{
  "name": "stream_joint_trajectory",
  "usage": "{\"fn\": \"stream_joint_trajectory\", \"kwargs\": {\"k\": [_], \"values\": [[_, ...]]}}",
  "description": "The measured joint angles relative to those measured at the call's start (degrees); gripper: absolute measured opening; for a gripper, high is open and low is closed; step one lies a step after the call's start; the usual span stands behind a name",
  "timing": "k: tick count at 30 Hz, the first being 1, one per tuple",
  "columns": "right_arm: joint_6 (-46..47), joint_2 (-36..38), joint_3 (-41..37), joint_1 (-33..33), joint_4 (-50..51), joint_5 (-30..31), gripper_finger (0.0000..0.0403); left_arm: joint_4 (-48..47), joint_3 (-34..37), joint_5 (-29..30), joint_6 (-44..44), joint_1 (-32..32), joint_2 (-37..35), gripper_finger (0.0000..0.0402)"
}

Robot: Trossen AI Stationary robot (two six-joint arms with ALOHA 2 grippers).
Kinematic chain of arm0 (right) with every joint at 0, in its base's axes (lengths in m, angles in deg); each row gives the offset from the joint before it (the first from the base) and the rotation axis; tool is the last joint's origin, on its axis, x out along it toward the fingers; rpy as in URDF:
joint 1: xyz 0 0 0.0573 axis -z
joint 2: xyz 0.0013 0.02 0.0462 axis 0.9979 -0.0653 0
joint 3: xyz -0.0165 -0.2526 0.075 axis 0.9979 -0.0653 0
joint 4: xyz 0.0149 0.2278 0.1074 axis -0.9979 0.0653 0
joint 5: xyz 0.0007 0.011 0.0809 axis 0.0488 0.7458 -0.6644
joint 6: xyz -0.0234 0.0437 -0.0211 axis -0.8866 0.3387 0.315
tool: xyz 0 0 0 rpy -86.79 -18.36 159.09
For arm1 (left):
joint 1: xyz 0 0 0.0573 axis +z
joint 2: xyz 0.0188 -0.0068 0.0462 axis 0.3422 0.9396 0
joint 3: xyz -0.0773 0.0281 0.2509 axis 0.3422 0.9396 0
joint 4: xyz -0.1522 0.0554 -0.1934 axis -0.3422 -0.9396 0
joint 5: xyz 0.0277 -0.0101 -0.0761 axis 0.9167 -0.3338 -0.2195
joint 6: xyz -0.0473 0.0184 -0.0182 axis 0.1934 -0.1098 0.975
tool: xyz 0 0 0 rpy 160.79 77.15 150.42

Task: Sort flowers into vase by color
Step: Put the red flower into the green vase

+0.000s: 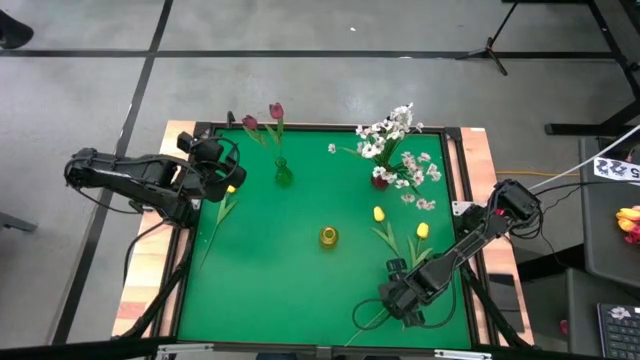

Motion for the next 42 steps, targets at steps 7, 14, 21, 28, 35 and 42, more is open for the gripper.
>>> {"fn": "stream_joint_trajectory", "kwargs": {"k": [7, 14, 21, 28, 35, 42], "values": [[0.17, 0.00, 0.22, 0.02, 0.73, -0.16, 0.0177, 0.00, 0.00, 0.00, 0.00, 0.00, 0.00, 0.0213], [-0.54, 0.00, 0.26, 0.02, 4.23, 0.49, 0.0101, 0.00, 0.00, 0.00, -0.02, 0.00, 0.00, 0.0214], [-0.31, 0.00, 0.26, 0.11, 5.07, 1.07, 0.0015, 0.00, 0.00, 0.00, -0.04, 0.00, 0.00, 0.0214], [1.15, -0.15, 5.16, 1.14, 15.58, 3.99, 0.0008, -0.02, 0.00, 0.00, -0.07, 0.00, 0.00, 0.0214], [-2.10, -0.15, 18.97, 4.05, 36.12, 11.87, 0.0005, -0.02, 0.00, 0.00, -0.51, 0.00, -0.02, 0.0214], [-12.23, -0.13, 40.33, 8.77, 53.30, 28.30, 0.0004, -0.02, 0.00, 0.00, -2.12, 0.00, -0.02, 0.0214]]}}
